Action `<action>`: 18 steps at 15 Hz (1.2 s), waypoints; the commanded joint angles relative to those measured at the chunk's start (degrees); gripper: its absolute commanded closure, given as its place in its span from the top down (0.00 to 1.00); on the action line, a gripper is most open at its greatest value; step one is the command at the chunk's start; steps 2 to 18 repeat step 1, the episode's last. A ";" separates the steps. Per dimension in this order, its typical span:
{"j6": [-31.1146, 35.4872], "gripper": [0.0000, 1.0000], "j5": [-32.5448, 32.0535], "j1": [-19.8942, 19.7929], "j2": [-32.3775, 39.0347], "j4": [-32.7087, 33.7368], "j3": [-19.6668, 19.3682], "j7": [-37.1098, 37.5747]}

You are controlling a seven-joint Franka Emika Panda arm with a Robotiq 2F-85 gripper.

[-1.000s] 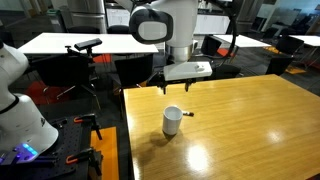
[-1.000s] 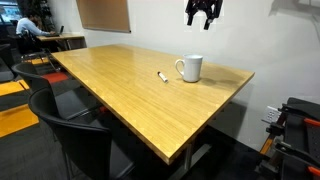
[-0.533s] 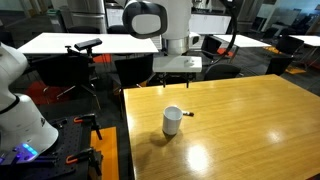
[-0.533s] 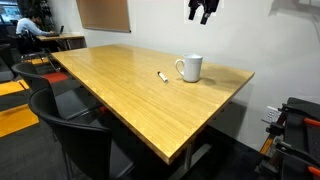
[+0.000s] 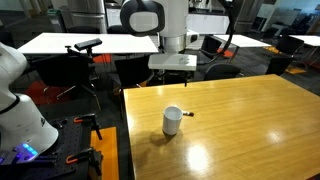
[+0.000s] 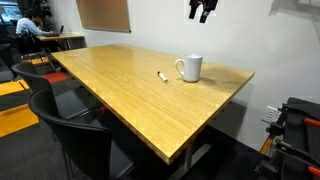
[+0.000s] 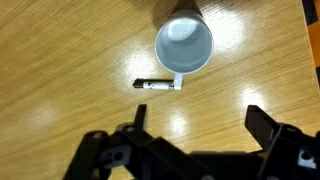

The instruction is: Move the mug to the right side of the table

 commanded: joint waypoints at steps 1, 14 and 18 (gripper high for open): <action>-0.11 1.00 -0.12 1.16 0.00 0.07 -1.13 0.14; -0.11 1.00 -0.12 1.16 0.00 0.07 -1.13 0.14; -0.11 1.00 -0.12 1.16 0.00 0.07 -1.13 0.14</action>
